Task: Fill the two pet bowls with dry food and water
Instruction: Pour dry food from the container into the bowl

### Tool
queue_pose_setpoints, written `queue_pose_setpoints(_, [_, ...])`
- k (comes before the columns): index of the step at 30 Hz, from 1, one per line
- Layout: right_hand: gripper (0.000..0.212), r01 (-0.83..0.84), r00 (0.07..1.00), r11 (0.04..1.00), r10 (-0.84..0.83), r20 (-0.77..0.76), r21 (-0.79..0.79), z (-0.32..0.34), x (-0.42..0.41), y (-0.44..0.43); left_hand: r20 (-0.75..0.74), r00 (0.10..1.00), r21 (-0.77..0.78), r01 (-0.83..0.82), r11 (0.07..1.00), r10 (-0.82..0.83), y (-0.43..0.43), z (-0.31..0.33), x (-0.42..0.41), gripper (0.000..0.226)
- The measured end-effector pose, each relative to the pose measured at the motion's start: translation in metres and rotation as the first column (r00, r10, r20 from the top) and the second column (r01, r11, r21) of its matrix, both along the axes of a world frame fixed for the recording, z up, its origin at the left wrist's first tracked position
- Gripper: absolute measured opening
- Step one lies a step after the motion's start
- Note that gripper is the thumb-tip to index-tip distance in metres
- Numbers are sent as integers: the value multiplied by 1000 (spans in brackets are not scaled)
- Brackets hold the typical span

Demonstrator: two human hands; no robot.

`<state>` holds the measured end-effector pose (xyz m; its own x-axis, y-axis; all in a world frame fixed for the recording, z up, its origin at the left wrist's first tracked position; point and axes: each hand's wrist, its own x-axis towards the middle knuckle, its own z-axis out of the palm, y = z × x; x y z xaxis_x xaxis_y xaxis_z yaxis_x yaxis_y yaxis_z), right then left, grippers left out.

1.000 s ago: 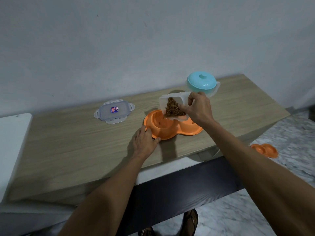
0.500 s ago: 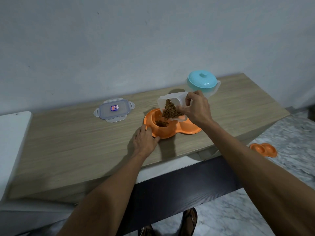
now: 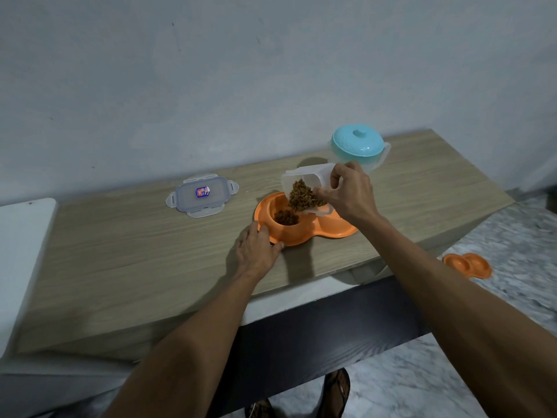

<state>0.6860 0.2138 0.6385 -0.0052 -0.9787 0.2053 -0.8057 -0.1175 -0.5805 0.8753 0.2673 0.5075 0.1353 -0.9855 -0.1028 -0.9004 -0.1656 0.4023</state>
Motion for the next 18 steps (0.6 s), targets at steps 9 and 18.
queue_pose_setpoints(9, [37,-13,1000,1000,12,-9,-17,3,1,-3,-6,1000,3,2,1000,-2,0,3,0,47])
queue_pose_setpoints(18, [29,129,958,987,-150,245,99,0,-7,-9,-9,1000,3,-3,1000,3,1,4,-1,50])
